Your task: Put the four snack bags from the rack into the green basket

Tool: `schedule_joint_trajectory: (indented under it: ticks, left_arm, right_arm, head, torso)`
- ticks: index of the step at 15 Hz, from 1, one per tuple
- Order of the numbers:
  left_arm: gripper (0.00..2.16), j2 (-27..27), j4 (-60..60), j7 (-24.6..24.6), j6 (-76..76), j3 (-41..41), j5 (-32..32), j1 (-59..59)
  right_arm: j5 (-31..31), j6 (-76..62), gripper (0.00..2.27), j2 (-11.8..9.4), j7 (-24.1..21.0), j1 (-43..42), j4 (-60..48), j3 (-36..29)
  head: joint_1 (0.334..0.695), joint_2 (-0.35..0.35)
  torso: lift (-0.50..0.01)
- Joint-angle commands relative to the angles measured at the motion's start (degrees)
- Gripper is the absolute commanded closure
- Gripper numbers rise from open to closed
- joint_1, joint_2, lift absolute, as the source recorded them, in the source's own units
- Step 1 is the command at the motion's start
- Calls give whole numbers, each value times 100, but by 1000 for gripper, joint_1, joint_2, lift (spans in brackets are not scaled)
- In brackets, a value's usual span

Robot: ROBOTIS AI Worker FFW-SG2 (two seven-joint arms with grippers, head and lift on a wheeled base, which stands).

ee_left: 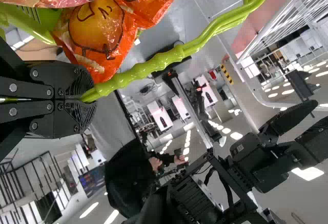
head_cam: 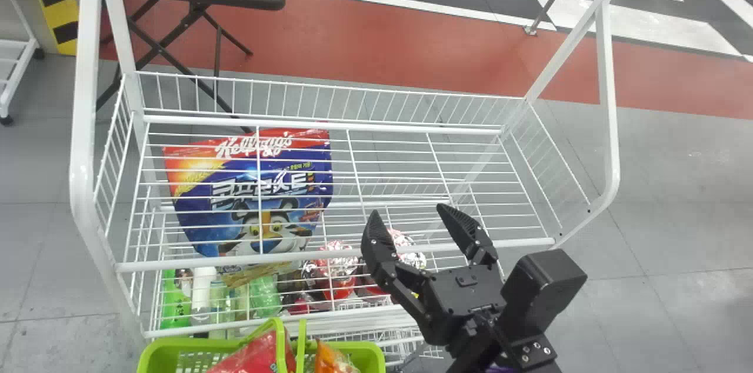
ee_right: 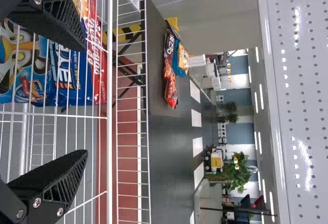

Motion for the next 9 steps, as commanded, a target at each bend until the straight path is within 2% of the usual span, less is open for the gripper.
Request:
schedule_joint_trajectory:
  ticks: [1,9]
  left_arm:
    - [2030,0,0,0,1,0,0,0]
    - [2030,0,-9,9,18,-18,-9,0]
  right_arm:
    - [-1,-16,117,-4,0,4,-9,-9]
    - [-1,-16,117,-21,0,22,-53,-36]
  head:
    - [695,-350]
    - [695,-350]
  torso:
    - [-7]
    - [-7]
